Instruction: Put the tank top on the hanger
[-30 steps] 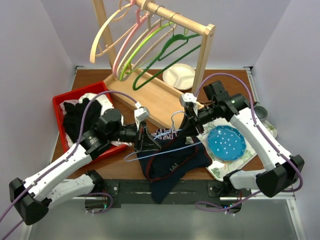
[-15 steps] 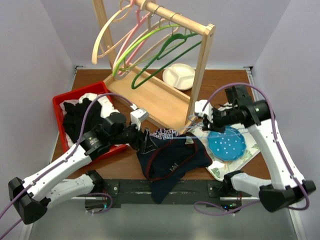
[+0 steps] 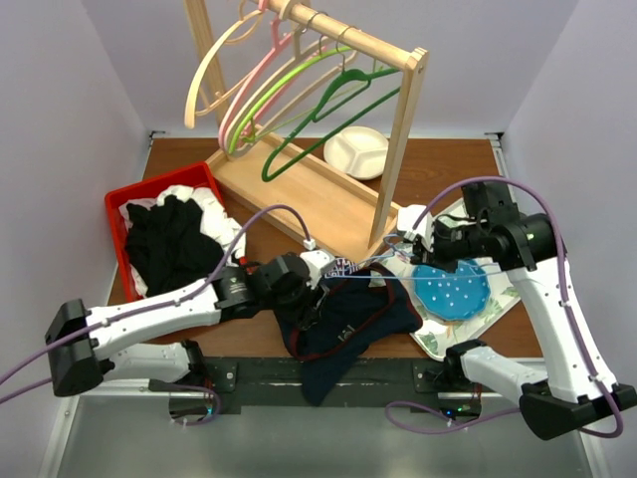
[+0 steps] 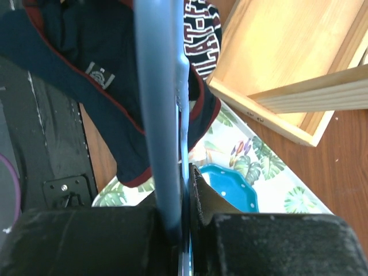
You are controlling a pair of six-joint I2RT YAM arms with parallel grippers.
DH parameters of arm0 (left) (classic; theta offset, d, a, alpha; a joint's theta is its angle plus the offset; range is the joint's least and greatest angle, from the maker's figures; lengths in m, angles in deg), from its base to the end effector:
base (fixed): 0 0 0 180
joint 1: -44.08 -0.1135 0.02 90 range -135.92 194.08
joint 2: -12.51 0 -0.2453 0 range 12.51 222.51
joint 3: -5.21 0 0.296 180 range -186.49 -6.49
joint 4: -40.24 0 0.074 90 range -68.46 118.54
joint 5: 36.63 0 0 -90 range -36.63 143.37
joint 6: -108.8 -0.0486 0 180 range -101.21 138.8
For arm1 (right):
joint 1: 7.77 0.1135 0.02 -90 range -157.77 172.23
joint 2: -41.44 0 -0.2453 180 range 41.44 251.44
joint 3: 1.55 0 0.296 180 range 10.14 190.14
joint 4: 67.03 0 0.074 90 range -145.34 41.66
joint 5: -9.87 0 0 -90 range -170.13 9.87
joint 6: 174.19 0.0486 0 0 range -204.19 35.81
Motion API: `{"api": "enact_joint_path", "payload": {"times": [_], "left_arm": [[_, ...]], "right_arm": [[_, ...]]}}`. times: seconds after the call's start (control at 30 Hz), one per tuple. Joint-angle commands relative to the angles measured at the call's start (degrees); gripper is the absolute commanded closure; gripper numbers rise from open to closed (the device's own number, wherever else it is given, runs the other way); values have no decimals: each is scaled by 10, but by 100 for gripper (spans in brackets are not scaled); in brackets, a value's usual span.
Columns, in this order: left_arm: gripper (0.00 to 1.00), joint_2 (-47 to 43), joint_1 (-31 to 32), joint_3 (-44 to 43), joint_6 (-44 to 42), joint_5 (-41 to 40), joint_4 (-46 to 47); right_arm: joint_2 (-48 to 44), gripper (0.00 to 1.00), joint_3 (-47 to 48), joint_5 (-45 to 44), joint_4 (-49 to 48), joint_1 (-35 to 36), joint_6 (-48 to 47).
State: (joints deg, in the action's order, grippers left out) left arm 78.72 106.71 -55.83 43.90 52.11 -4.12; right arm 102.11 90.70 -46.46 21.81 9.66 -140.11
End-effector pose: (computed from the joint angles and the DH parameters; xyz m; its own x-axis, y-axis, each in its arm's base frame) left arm 0.1368 -0.2619 0.2180 -0.6906 0.4114 -0.5949 0.6497 0.7143 -0.2602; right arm 0.1960 0.0898 0.3861 -0.0063 -0.7245 -0.6893 -0.9647 0.1859 -0.1866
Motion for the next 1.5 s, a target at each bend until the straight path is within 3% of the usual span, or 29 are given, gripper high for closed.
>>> {"api": "enact_joint_path", "payload": {"times": [0.0, 0.2, 0.3, 0.33, 0.43, 0.73, 0.93, 1.13, 1.4, 1.47], "left_arm": [[46, 36, 14, -34, 31, -115, -16], [56, 82, 14, -40, 31, -152, -8], [73, 99, 15, -42, 27, -147, -2], [87, 101, 15, -44, 26, -146, -1], [100, 96, 14, -49, 28, -158, -9], [100, 56, 6, -60, 44, -180, -42], [100, 24, -7, -76, 48, -153, -41], [100, -1, -29, -85, 49, -92, -18], [100, -36, -97, -83, 57, -3, 36], [100, -41, -104, -88, 60, 6, 44]], "right_arm": [[-12, 100, 11, 32, 93, -2, 13], [-16, 100, -21, 60, 93, -2, 9], [-16, 100, -29, 71, 93, -1, 5], [-17, 100, -36, 73, 93, -2, -1], [-20, 100, -63, 74, 93, 2, -21], [-5, 100, -83, 103, 93, 49, -31], [16, 100, -87, 111, 89, 56, -46], [24, 100, -130, 116, -39, 57, 14], [84, 100, -124, 233, -112, 64, 51], [84, 100, -137, 242, -174, 65, 84]]}}
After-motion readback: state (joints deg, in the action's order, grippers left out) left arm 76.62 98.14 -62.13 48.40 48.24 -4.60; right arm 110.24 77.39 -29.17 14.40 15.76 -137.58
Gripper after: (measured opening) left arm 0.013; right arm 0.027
